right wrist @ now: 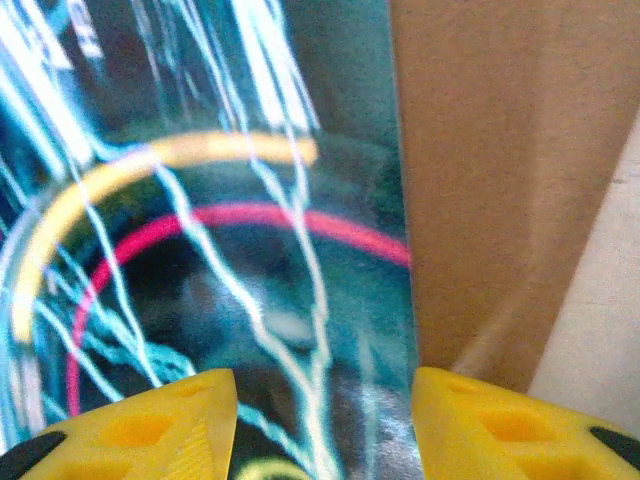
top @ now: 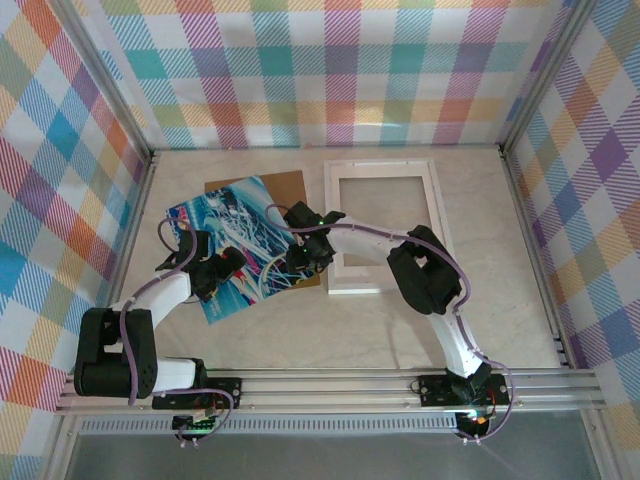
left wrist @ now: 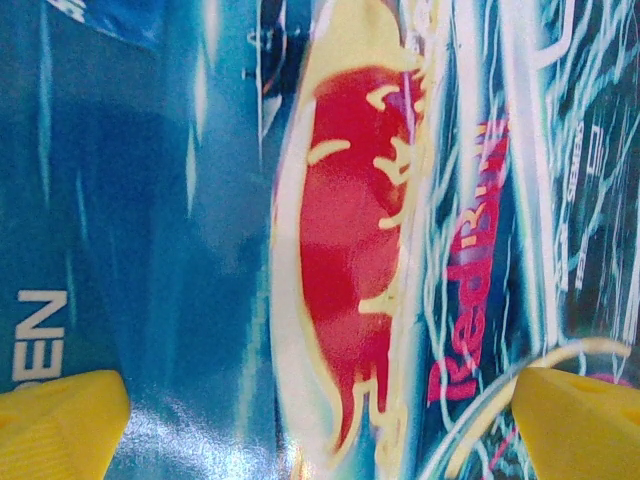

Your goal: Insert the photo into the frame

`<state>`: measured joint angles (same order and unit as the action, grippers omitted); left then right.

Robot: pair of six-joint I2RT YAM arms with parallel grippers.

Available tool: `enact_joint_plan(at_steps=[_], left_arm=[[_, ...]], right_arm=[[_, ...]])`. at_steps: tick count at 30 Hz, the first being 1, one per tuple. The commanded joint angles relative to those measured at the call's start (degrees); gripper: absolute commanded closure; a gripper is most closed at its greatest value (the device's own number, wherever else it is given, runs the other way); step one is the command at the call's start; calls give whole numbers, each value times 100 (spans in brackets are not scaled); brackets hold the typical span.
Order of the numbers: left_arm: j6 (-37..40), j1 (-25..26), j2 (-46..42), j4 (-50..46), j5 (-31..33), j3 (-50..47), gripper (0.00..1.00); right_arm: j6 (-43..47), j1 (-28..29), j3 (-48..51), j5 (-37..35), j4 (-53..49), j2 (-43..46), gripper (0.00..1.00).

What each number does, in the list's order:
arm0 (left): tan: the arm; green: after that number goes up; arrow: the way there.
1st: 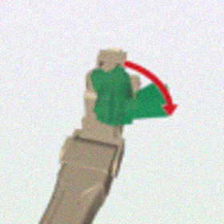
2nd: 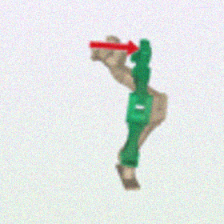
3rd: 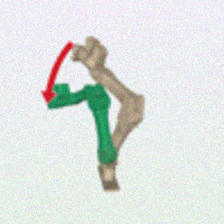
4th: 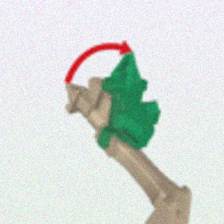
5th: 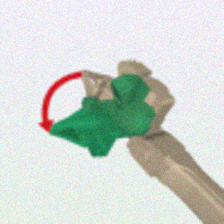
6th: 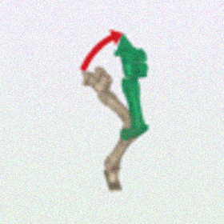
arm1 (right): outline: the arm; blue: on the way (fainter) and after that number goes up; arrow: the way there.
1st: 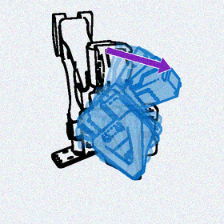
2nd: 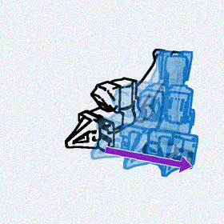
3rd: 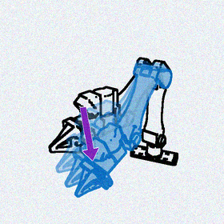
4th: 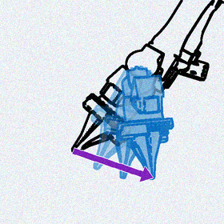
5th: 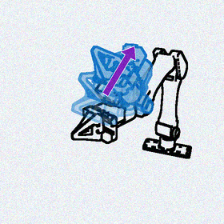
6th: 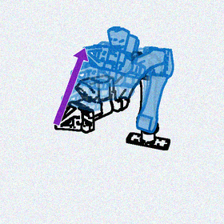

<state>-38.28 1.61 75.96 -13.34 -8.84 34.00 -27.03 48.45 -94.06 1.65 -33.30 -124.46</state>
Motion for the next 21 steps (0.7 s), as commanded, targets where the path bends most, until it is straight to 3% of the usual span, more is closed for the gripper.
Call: enact_joint_plan(at_steps=[1,7,13,21], left_arm=[[44,-67,143,-19,-8,-140,0],[52,-70,164,-10,-29,-157,0],[48,-72,96,-49,13,-145,0],[67,-72,86,-49,38,-142,0]], right_arm=[[-81,77,105,563,255,25,50],[-201,62,170,836,589,289,49],[-206,63,-5,-142,-328,361,49],[-293,74,292,-384,-504,355,42]])
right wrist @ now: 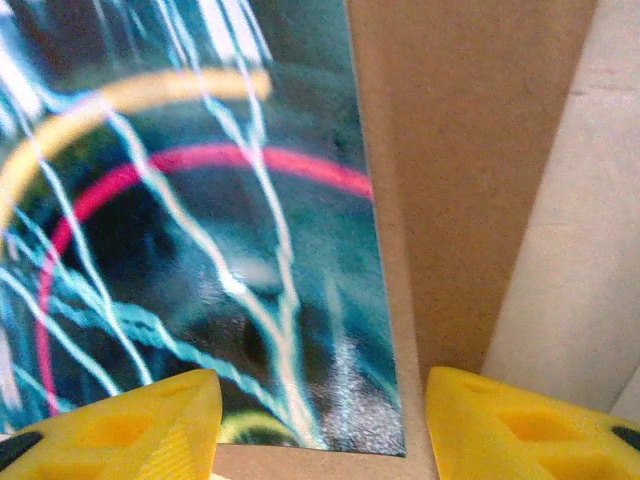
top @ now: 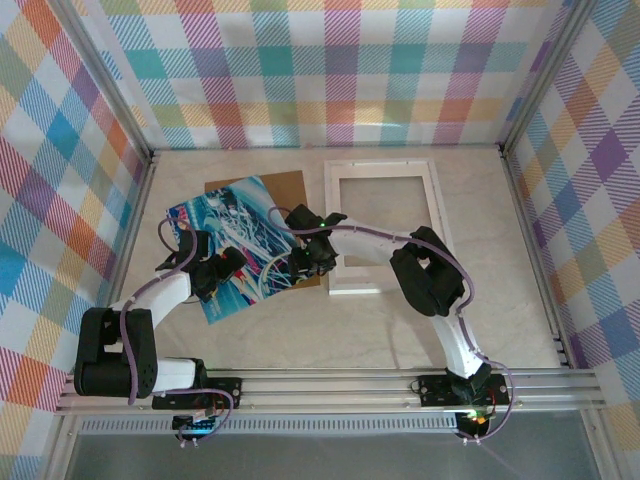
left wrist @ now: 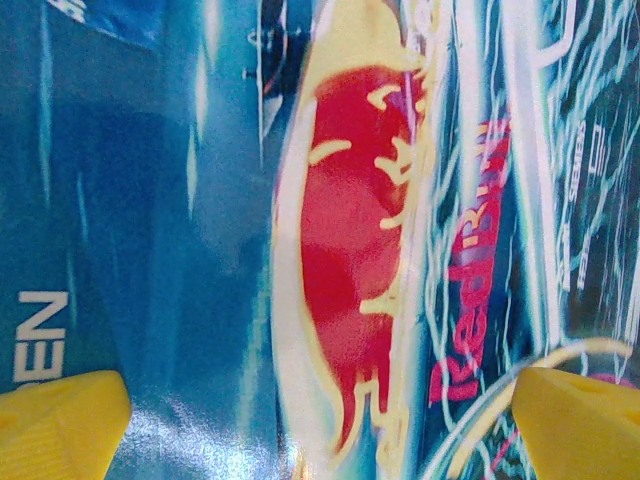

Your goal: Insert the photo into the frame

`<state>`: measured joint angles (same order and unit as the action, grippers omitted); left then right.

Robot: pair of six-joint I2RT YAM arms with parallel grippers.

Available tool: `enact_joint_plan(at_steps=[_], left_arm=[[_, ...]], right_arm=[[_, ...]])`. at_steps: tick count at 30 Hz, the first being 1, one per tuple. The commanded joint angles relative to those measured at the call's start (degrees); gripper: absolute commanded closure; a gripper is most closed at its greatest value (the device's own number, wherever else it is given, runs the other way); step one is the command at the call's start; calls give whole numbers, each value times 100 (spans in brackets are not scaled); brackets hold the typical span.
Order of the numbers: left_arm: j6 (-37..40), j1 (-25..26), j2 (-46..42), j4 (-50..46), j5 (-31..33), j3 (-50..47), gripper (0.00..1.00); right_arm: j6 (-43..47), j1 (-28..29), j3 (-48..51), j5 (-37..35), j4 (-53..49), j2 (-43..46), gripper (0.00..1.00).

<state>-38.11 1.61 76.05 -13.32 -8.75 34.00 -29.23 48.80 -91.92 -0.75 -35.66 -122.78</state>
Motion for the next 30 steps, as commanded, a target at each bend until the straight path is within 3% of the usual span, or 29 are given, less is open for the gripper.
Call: enact_joint_plan(at_steps=[1,20,30], left_arm=[[49,-67,81,-56,27,-147,0],[43,-69,183,82,-113,-166,0],[41,-69,147,93,-129,-183,0]], right_arm=[[-68,51,63,-106,-239,163,42],[-78,134,140,1204,634,193,45],[-325,-132,692,2056,2082,563,39]])
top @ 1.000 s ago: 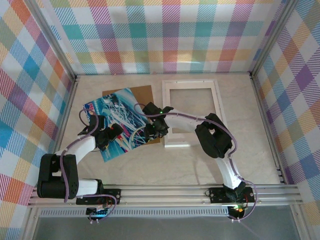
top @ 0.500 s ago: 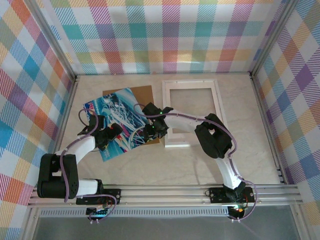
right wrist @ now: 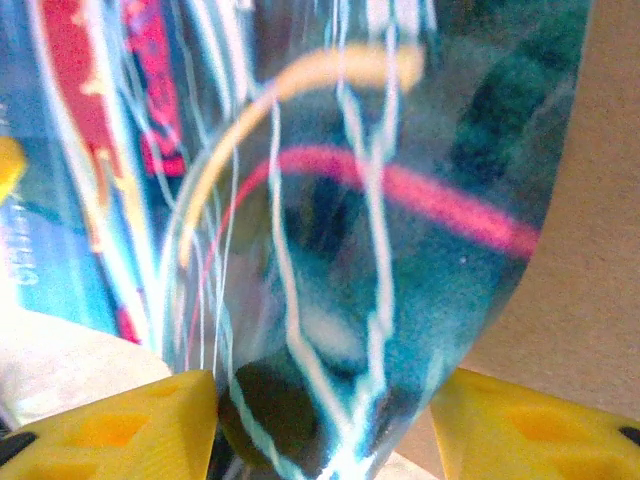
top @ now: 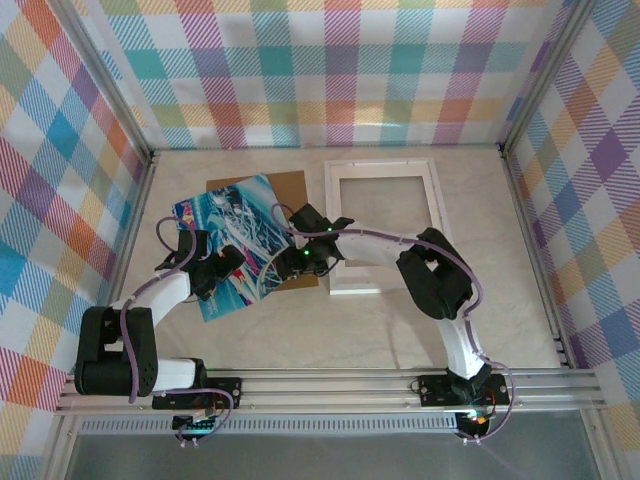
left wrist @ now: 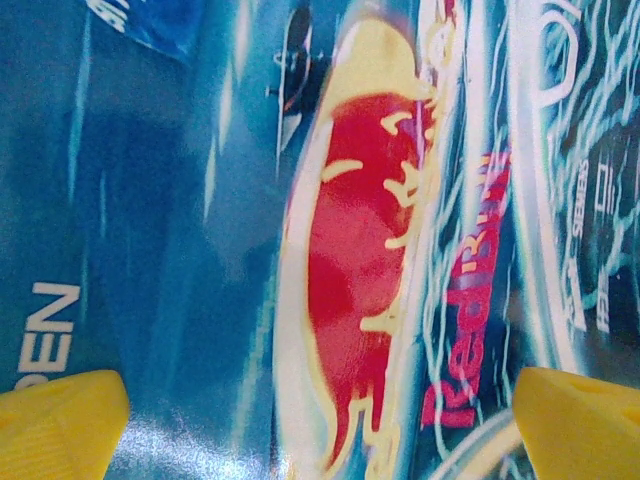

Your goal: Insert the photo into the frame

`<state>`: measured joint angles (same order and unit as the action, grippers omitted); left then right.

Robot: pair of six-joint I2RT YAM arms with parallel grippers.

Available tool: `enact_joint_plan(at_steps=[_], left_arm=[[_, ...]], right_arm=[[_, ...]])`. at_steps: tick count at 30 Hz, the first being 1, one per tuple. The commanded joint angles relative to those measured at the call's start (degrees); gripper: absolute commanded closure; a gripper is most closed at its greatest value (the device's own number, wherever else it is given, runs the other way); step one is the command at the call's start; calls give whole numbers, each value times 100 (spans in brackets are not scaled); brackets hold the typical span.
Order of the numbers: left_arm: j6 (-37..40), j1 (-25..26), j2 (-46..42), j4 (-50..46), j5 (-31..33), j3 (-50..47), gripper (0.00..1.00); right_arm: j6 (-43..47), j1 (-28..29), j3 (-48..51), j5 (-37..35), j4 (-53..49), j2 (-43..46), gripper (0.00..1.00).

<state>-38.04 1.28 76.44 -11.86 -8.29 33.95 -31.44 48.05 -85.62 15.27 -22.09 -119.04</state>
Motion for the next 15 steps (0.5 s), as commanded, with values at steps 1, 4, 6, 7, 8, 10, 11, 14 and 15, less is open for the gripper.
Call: enact_joint_plan(at_steps=[1,4,6,7,8,10,11,14,15], left_arm=[[38,-34,113,-54,-182,-187,0],[47,-32,92,-54,-179,-195,0],[43,-36,109,-54,-172,-196,0],[42,-38,121,-54,-176,-196,0],[43,-32,136,-45,-182,-190,0],[43,-35,136,-69,-189,-176,0],[44,-36,131,-79,-183,-172,0],[51,-38,86,-121,-159,-170,0],[52,-35,77,-129,-146,-176,0]], right_arm=[[-85,-67,70,475,835,176,38],[41,-111,115,640,1312,153,35],[92,-164,188,853,1814,131,32],[110,-196,203,965,2014,91,31],[74,-242,176,1097,2218,24,31],[-39,-340,108,1395,2491,-108,30],[-148,-396,107,1523,2668,-172,30],[-446,-539,152,1676,3136,-280,29],[-470,-578,112,1660,3138,-315,30]])
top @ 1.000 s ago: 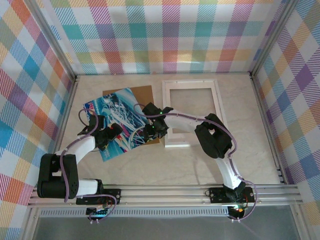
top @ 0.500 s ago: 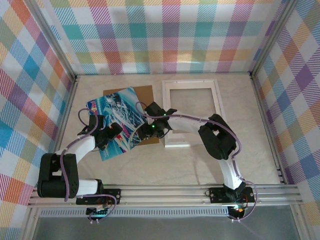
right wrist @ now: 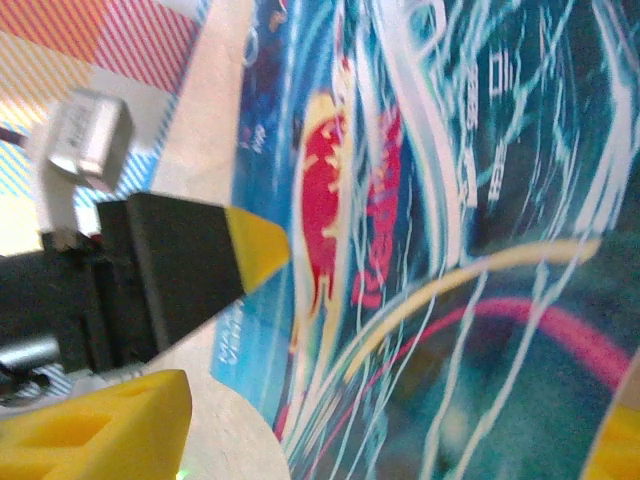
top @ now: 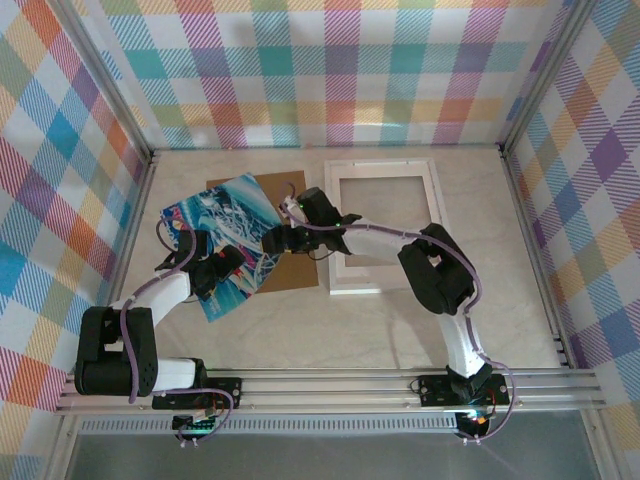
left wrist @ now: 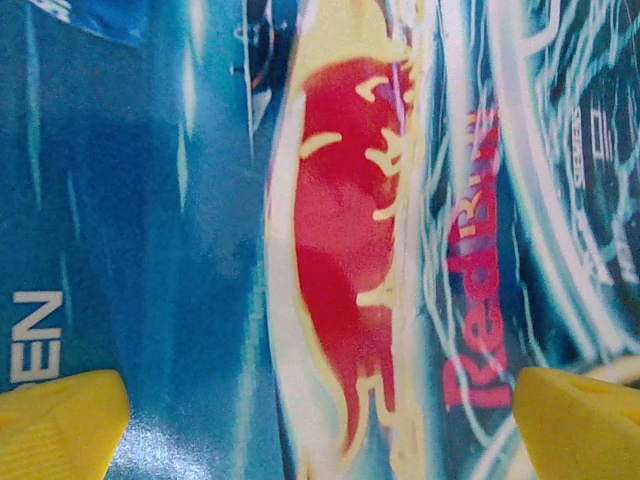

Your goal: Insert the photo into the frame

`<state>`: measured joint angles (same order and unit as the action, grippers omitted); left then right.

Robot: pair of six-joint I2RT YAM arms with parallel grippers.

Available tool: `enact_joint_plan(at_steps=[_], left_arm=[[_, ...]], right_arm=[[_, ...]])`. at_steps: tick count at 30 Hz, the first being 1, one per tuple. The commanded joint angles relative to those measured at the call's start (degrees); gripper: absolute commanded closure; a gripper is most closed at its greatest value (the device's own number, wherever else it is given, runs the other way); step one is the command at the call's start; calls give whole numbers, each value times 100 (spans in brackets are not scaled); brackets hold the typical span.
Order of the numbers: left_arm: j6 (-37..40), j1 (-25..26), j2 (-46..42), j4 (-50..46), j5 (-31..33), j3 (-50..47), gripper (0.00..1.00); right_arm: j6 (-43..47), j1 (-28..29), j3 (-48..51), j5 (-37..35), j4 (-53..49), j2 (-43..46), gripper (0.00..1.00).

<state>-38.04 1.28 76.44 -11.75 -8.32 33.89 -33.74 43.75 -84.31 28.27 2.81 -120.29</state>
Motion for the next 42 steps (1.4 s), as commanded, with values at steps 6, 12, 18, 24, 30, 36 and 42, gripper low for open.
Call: enact_joint_plan(at_steps=[6,12,18,24,30,36,42], left_arm=[[67,-33,86,-178,-126,-132,0],[98,-39,4,-195,-83,-135,0],[236,-25,-149,-207,-73,17,0],[518,131,-366,-366,8,438,0],[1062,703,-683,-867,538,1175,0],[1686,1731,-625,-720,1484,1747,0],[2736,2911,-14,-234,1798,2158,0]], right_arm=[[-132,-354,-797,371,-490,-575,32],[-342,-366,-1057,174,-1190,-765,44],[-500,-367,-1320,242,-1500,-965,77],[-529,-384,-1498,391,-1701,-1086,99],[-528,-652,-1109,282,-1688,-469,100],[-431,-1132,-549,148,-1707,356,100],[-426,-1549,-143,159,-1790,803,100]])
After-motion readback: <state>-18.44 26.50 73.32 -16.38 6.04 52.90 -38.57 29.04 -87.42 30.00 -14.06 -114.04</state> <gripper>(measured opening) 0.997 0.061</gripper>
